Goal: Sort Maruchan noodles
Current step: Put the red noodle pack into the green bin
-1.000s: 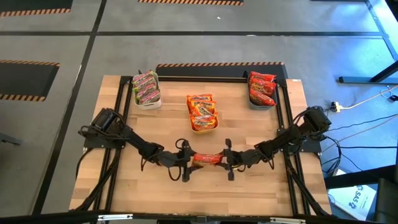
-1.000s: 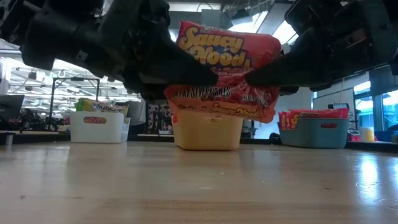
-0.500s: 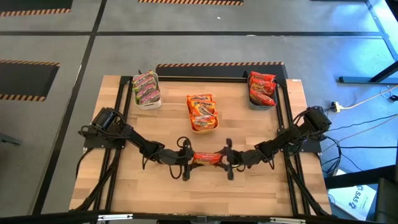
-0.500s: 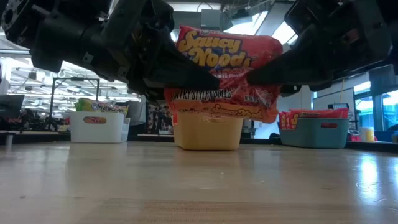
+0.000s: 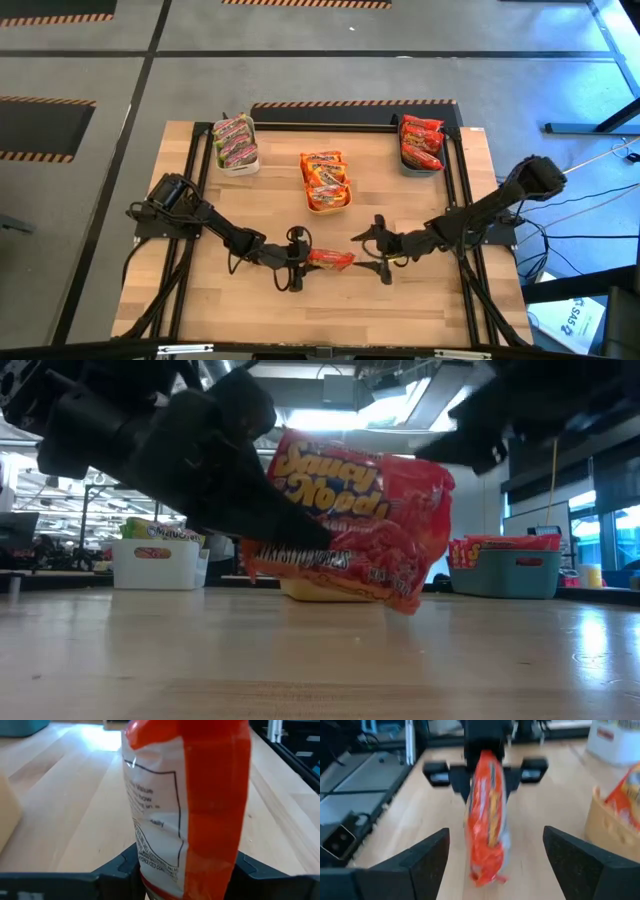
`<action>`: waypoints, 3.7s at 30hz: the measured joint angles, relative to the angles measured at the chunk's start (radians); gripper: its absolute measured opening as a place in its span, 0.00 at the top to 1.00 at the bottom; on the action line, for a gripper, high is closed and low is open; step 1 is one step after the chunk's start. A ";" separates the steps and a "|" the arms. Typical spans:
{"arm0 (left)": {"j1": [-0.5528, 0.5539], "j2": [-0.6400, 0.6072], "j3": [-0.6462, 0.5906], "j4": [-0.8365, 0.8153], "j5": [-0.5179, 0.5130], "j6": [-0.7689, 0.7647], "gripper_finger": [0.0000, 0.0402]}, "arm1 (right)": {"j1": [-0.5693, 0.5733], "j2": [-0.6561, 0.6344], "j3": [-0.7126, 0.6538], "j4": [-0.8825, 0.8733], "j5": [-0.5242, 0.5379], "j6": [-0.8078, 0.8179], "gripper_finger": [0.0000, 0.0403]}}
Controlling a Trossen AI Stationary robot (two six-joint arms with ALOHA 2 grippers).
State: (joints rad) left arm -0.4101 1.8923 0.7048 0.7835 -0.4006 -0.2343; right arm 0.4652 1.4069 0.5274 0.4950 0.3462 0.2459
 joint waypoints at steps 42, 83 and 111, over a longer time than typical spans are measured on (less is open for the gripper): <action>-0.018 0.000 -0.001 0.020 -0.074 -0.015 0.55 | -0.101 0.363 0.563 -0.561 -0.196 -0.115 0.78; -0.035 -0.044 -0.001 -0.099 -0.080 -0.025 0.46 | -0.750 -0.309 0.384 -1.520 0.197 -0.230 0.78; -0.031 -0.043 0.000 -0.104 -0.081 -0.024 0.46 | -1.119 -0.303 0.213 -1.240 -0.059 -0.621 0.75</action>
State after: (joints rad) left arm -0.4408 1.8488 0.7044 0.6796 -0.4816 -0.2588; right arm -0.6542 1.1038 0.7403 -0.7452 0.2872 -0.3749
